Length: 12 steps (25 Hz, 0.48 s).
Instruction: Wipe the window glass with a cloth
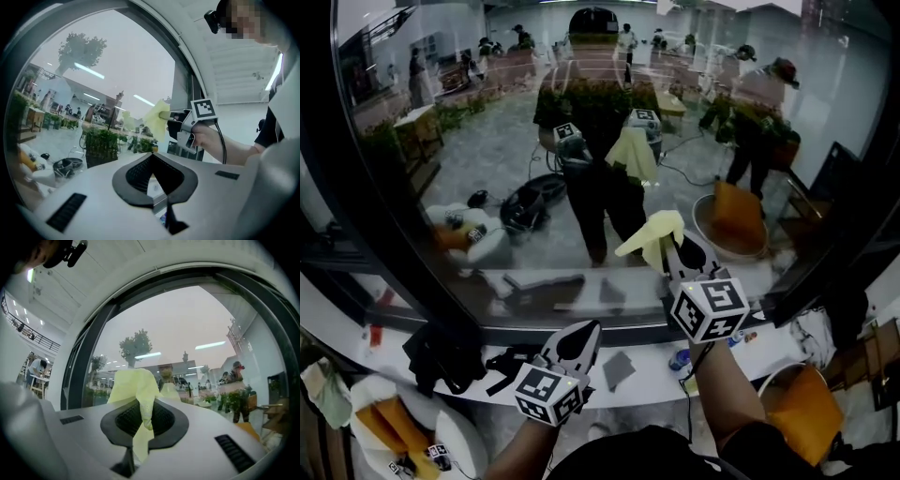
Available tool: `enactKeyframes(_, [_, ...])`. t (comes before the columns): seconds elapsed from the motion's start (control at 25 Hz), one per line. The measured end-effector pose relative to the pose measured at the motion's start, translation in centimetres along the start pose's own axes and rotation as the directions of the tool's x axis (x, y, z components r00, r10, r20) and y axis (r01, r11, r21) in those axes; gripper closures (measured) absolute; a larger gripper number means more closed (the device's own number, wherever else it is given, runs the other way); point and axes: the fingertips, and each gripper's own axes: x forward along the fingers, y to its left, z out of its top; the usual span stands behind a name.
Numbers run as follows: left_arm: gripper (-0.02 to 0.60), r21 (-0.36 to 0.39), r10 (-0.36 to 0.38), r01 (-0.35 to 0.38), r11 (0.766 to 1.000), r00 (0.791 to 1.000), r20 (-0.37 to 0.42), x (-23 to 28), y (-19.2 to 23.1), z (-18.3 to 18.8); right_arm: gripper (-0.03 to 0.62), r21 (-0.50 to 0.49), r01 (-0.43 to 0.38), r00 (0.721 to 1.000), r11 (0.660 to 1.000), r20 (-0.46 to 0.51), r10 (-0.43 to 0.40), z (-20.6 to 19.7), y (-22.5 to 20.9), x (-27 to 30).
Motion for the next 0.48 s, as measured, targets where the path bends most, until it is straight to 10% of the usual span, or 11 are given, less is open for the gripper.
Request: enactKeyframes(0.48, [0.583,0.005,-0.067,0.068,0.998,0.994,-0.083,4.9,-11.2,-3.2,0.557,0.047,0.072,0.994,0.996,-0.087,-0.068,-4.5,-8.4,-14.0])
